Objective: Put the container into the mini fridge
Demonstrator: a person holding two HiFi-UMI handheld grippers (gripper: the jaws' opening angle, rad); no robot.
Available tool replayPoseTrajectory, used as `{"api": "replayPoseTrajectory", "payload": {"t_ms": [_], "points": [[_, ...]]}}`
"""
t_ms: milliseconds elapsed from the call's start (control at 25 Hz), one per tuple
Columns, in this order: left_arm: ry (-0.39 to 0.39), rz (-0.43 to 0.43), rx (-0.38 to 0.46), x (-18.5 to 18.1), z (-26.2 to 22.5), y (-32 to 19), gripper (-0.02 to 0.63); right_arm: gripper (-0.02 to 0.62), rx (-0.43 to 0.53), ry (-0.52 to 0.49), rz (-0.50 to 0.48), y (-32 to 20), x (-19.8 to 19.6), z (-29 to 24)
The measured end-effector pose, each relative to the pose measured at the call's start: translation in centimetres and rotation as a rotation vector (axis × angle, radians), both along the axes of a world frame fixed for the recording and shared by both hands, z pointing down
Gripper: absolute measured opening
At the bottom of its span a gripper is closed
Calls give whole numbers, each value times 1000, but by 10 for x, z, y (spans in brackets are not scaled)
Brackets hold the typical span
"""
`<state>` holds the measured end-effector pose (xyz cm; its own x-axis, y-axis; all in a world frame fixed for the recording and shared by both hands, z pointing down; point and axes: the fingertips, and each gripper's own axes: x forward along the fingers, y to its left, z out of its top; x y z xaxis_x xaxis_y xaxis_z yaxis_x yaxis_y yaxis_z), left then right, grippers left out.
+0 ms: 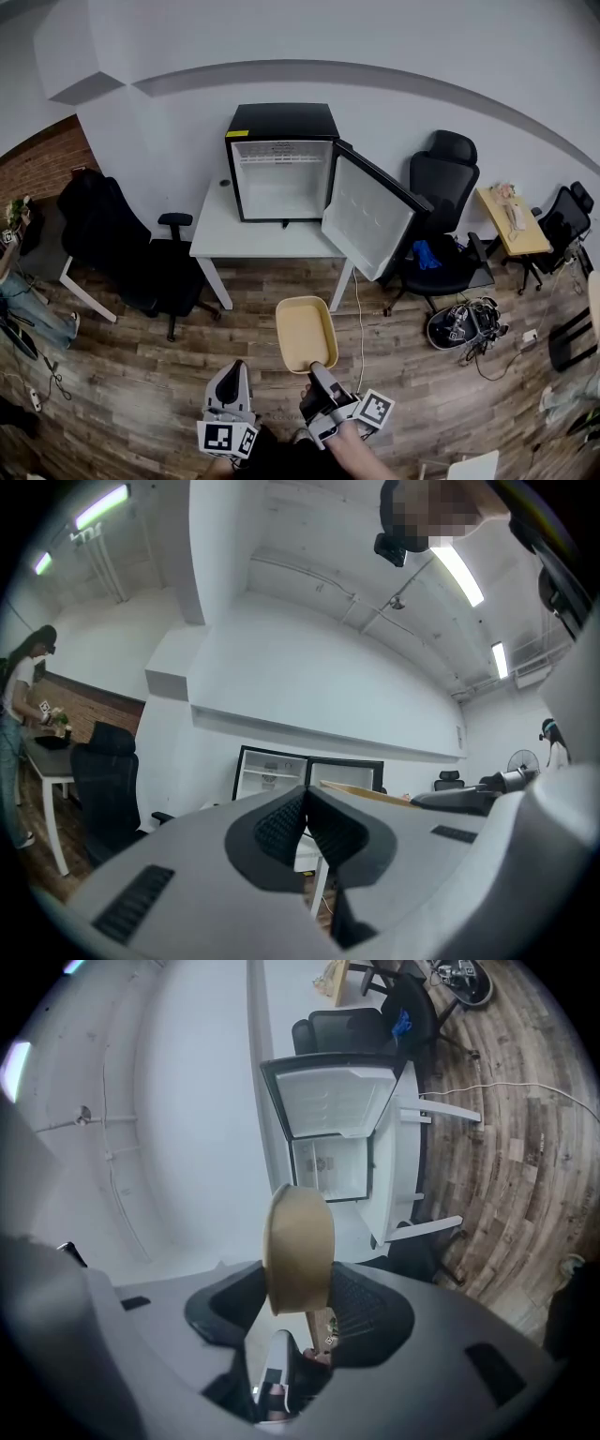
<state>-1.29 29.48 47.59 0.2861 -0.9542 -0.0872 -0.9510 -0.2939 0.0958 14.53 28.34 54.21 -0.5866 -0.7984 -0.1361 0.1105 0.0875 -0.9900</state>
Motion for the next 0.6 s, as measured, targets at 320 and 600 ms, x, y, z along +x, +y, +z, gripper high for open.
{"api": "replayPoseTrajectory", "payload": {"t_ms": [320, 600], "points": [[6, -20, -11, -2, 9, -34, 8, 218, -5, -1, -13, -36, 1, 8], [10, 2, -6, -18, 15, -109, 8, 218, -14, 8, 9, -106, -15, 13]]}}
